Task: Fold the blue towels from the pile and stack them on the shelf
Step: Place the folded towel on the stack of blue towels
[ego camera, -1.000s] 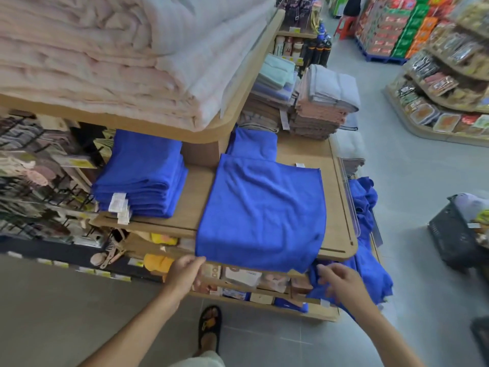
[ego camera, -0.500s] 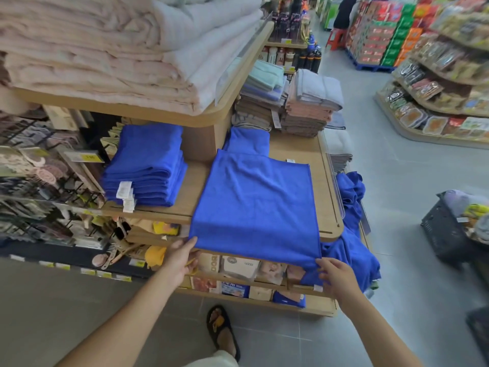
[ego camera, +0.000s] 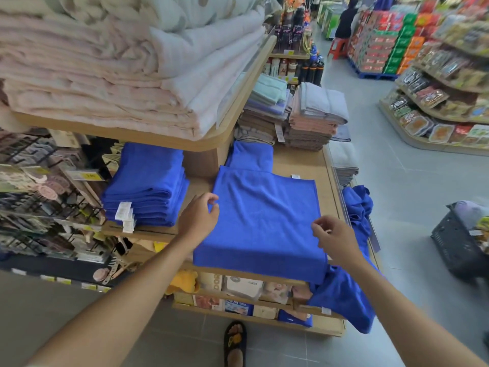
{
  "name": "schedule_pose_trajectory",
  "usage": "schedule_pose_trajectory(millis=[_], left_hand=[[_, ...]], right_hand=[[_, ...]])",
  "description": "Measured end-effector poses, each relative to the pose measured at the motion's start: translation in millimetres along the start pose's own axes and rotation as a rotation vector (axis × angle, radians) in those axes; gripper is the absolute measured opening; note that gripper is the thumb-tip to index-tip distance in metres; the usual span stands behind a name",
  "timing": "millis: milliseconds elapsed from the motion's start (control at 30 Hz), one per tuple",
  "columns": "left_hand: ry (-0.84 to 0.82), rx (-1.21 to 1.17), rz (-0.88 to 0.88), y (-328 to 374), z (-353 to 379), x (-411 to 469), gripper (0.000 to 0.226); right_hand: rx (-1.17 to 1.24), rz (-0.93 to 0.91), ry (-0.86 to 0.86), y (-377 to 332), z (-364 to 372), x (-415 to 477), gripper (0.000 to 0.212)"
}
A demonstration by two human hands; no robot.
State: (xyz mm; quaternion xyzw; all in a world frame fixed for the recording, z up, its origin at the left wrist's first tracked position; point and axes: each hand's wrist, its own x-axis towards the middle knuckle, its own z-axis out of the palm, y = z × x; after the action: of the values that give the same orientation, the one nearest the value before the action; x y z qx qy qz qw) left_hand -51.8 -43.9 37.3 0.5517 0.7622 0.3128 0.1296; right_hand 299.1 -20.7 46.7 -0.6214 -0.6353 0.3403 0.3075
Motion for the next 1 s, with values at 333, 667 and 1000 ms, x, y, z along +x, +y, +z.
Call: schedule_pose_trajectory(millis=[333, 667, 1000], left_hand=[[-0.223, 0.234, -0.302, -3, 36, 120, 0.049], [-0.110, -0.434, -0.377, 0, 58, 143, 0.049], [-0.185, -0.922, -0.434, 20, 30, 157, 0.015]], right_hand=[[-0.184, 0.069, -0.059, -12, 6, 155, 0.030], [-0.495, 0.077, -0.136, 9, 13, 228, 0.029], [-0.519, -0.013, -0.148, -20, -18, 244, 0.014]])
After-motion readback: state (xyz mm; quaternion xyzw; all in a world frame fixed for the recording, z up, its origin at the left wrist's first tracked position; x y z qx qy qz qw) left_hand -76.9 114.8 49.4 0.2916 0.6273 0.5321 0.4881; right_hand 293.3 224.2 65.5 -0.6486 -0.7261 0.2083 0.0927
